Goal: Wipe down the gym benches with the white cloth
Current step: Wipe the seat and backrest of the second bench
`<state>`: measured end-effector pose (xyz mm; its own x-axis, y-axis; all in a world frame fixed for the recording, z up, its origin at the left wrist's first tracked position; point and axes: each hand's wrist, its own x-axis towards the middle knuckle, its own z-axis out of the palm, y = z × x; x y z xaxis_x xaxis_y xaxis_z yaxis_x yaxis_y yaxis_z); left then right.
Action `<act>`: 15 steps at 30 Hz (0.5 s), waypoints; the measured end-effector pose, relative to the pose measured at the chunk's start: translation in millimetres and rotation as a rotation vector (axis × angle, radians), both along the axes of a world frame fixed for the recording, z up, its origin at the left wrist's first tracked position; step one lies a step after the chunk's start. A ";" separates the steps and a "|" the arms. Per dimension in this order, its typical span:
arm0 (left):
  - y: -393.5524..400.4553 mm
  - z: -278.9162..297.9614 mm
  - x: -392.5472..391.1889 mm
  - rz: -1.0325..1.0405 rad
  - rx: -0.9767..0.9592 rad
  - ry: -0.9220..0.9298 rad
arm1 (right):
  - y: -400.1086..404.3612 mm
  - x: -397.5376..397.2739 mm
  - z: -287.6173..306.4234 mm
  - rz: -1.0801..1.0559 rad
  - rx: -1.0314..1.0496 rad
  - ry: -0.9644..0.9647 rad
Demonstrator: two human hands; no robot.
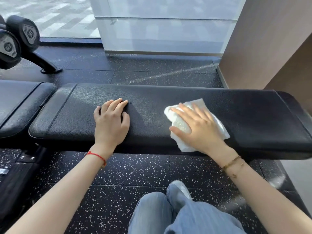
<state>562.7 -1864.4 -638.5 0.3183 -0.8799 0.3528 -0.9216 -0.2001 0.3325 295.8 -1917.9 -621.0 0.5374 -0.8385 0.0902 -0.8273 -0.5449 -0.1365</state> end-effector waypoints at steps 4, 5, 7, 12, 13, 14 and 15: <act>1.0 0.6 -0.5 -0.012 0.010 -0.002 | 24.7 10.7 -6.9 0.085 -0.096 0.002; 1.0 0.4 -0.6 -0.014 0.013 -0.001 | 33.9 16.5 -13.5 0.144 -0.169 0.018; 0.6 -1.1 -0.3 -0.018 0.018 0.002 | 48.1 33.0 -26.6 0.193 -0.316 0.071; 0.3 -1.4 1.2 -0.009 0.007 0.002 | 52.3 43.2 -35.4 0.195 -0.526 0.068; 0.4 -0.9 1.3 -0.009 0.009 -0.001 | 48.8 28.1 -37.2 0.195 -0.582 0.031; 0.5 -0.4 1.3 -0.009 0.011 -0.002 | 45.3 8.7 -39.2 0.180 -0.617 -0.019; 0.6 -0.1 1.5 -0.009 0.012 -0.004 | 43.4 -12.0 -40.3 0.158 -0.628 -0.045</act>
